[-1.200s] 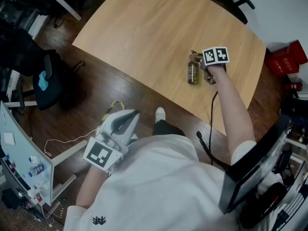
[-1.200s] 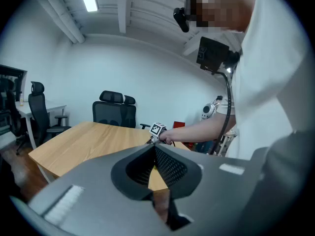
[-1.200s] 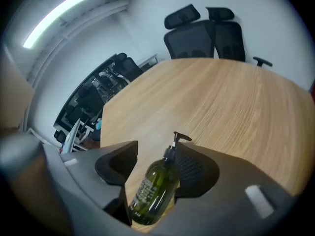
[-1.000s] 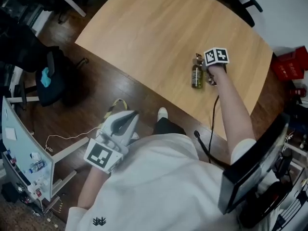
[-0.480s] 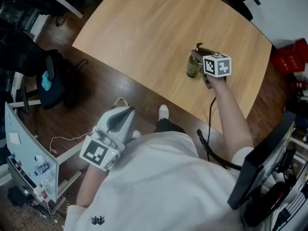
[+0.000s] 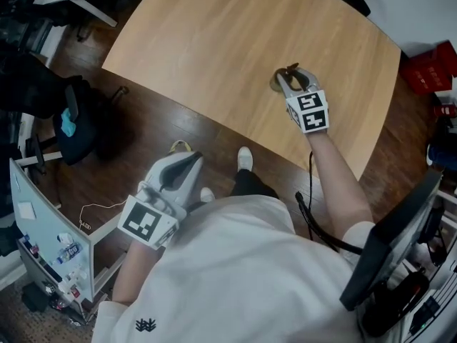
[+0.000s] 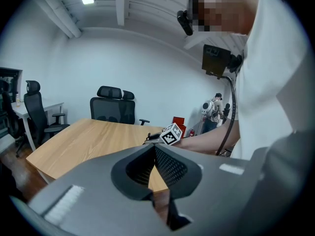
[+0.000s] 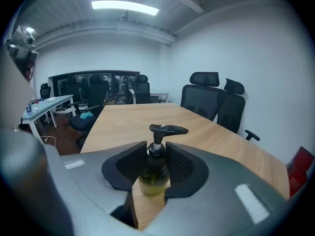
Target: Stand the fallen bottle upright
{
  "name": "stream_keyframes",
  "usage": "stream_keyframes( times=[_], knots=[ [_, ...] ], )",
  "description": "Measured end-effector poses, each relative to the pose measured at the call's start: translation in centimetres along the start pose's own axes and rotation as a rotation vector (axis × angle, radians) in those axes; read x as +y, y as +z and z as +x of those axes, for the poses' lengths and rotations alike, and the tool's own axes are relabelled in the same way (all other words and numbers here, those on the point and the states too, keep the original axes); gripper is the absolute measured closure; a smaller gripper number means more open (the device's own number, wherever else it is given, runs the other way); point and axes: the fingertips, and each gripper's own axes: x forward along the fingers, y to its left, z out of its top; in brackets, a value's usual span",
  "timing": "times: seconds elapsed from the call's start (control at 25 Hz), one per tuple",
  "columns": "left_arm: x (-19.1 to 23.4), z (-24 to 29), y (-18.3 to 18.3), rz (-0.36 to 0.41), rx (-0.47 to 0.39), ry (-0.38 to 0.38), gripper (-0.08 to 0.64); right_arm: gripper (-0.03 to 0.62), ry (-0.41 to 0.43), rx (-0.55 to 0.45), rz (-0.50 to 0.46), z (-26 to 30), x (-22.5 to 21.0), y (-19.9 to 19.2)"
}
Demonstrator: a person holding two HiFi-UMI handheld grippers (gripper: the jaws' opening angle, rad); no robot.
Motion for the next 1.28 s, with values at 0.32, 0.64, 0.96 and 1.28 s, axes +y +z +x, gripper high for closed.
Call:
stream_keyframes(
  times=[0.32,0.64,0.96,1.28],
  knots=[
    [-0.4,-3.5,-1.2,0.033,-0.023,-0.031,0.561,0.373,-0.095,0.019,0.08,-2.2,-1.1,-0.3],
    [-3.3,-11.9,-4.5,0.115,-0.104,-0.142,0.561,0.373,-0.188,-0.042,0.12,-15.5,9.2,-1.4],
    [-6.9,-22.2,-9.9,0.122,-0.088,-0.287,0.561,0.374,-0.149,-0.052,0.144,-29.1,29.2,-2.1],
    [-13.8,-26.0,-12.6,0.194,-0.075,-0.389,0.561,0.374,-0.142,-0.098,0.18,-39.6,38.7,-4.0]
  ],
)
